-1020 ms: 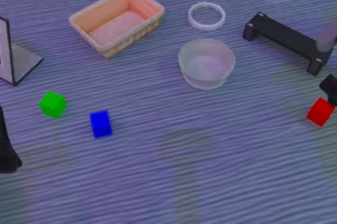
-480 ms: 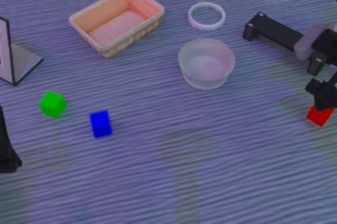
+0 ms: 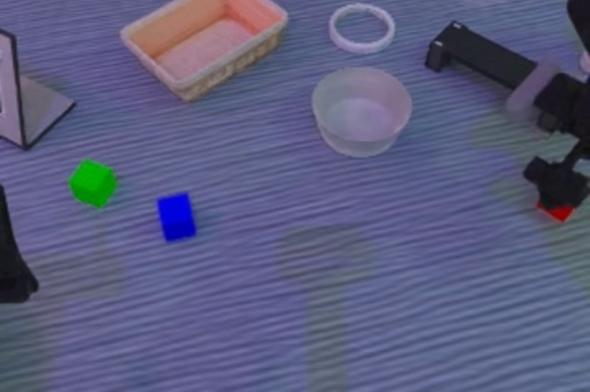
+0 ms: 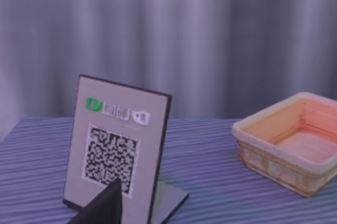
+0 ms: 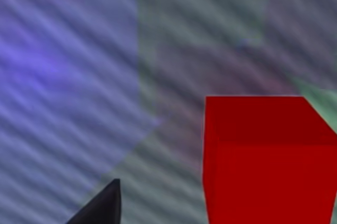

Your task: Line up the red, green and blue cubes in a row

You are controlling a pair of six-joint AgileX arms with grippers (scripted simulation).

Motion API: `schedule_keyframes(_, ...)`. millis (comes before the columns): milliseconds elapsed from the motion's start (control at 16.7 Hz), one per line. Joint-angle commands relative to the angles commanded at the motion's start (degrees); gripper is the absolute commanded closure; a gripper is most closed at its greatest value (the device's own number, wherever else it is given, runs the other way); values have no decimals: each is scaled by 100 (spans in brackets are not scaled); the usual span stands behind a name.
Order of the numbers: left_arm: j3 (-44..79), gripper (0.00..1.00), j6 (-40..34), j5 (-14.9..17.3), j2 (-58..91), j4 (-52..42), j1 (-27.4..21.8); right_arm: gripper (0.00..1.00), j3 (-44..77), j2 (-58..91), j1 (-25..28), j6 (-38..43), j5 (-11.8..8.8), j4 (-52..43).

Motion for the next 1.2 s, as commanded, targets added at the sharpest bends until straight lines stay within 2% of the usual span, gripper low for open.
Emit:
schedule_keyframes(240,0,0,0,0,0,0,0,0,-457,434,10,16,4,917)
schedule_keyframes(540,0,0,0,0,0,0,0,0,-523,512,12,16,5,1026)
schedule_keyframes(1200,0,0,0,0,0,0,0,83,-523,512,12,16,5,1026)
